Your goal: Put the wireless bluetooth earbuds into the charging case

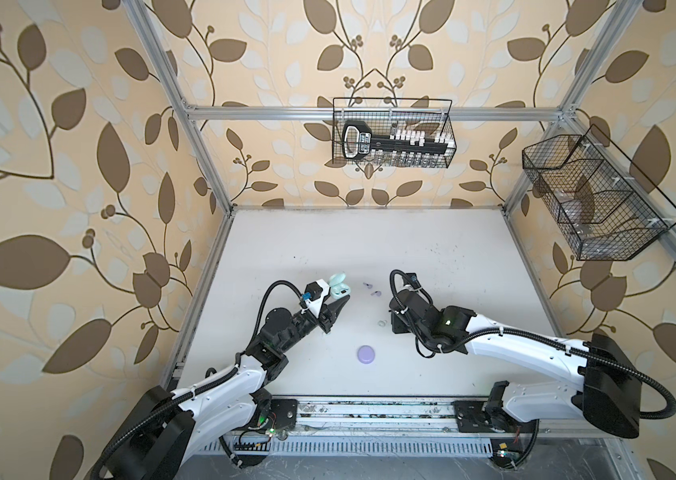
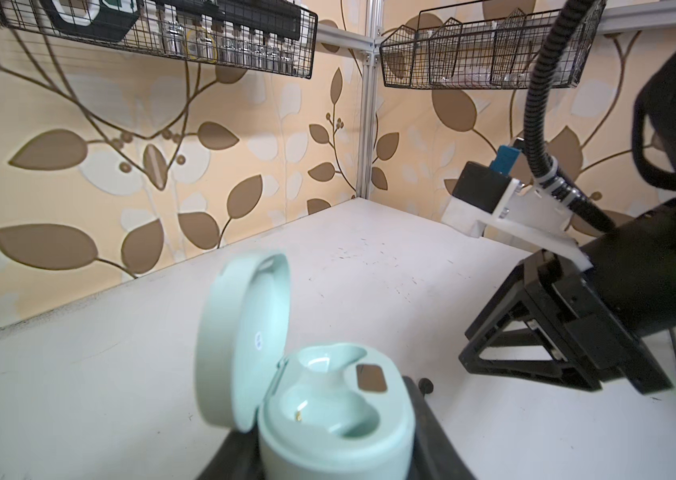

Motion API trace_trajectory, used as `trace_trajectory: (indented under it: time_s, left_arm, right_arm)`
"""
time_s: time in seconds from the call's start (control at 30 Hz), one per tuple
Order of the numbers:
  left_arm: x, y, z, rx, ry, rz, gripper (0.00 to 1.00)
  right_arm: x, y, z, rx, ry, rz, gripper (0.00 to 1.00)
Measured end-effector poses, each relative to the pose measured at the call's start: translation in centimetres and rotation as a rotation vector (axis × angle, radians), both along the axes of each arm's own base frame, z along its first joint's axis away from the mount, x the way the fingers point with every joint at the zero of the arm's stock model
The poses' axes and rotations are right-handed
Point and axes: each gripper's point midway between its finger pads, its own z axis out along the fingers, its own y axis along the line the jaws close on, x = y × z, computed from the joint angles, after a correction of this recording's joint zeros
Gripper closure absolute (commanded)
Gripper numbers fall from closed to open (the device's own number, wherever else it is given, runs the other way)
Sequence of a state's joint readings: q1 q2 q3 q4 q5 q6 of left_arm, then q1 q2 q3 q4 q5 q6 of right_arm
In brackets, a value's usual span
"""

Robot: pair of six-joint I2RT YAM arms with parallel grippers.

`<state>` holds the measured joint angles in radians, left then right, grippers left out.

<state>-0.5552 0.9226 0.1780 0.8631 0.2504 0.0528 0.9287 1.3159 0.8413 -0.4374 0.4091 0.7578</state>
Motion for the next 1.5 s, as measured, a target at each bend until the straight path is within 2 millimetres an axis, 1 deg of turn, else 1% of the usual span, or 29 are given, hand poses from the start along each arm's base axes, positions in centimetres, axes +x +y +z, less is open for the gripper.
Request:
trace_trajectory:
  time_s: [0.03,0.1,0.13,0.2,0.27,0.3,0.37,0.43,0.53,0.6,0.7,0.77,1.0,1.13,1.27,1.5]
  left_arm:
    - [-0.1,0.1,0.1,0.001,0.002,0.0,1.0]
    - [-0.2,0.2,0.2,0.001,0.01,0.004,1.0]
    - [0.0,0.6,0.2,-0.004,0.015,0.014,1.0]
    - [1.0,2.0,0.1,-0.031,0.046,0.051,1.0]
    - [2.8,4.4,-0.4,-0.06,0.089,0.127,1.0]
    - [3.4,5.4,-0.7,-0.071,0.11,0.158,1.0]
    - [3.7,6.0,-0.9,-0.085,0.131,0.174,1.0]
    - [3.5,5.8,-0.7,-0.092,0.13,0.155,1.0]
    - [3.1,5.8,0.0,-0.102,0.111,0.147,1.0]
    - [2.9,5.9,0.5,-0.109,0.095,0.146,1.0]
    - [2.7,5.9,1.0,-0.114,0.081,0.145,1.0]
    - [2.7,5.9,0.9,-0.113,0.084,0.145,1.0]
    - [2.4,5.6,0.8,-0.11,0.089,0.118,1.0]
    - [2.1,5.4,0.8,-0.112,0.093,0.1,1.0]
    - [2.0,5.2,0.8,-0.113,0.096,0.091,1.0]
    - [1.7,5.0,0.9,-0.114,0.092,0.068,1.0]
  right_arm:
    - [-0.1,0.0,-0.1,-0.009,0.005,0.011,0.4]
    - [-0.4,-0.1,-0.4,-0.035,0.023,0.055,0.38]
    - [-0.6,-0.1,-0.5,-0.058,0.024,0.083,0.38]
    - [-0.7,0.3,-0.3,-0.13,0.039,0.145,0.38]
    - [-0.1,1.7,0.0,-0.171,0.033,0.198,0.39]
    - [0.2,2.4,-0.1,-0.191,0.032,0.224,0.41]
    - [0.4,3.5,-0.9,-0.237,0.042,0.271,0.47]
    - [0.6,4.4,-2.5,-0.297,0.071,0.311,0.51]
    - [0.8,5.2,-5.5,-0.385,0.129,0.352,0.58]
    - [1.0,5.4,-7.5,-0.444,0.171,0.364,0.6]
    - [1.3,5.2,-8.9,-0.505,0.201,0.364,0.6]
    - [1.3,5.0,-9.2,-0.529,0.208,0.363,0.61]
    - [1.7,4.3,-9.6,-0.582,0.21,0.351,0.71]
    - [2.1,3.7,-9.6,-0.588,0.213,0.326,0.74]
    - [2.6,3.0,-9.6,-0.583,0.22,0.292,0.78]
    - [3.3,1.5,-9.8,-0.561,0.242,0.222,0.81]
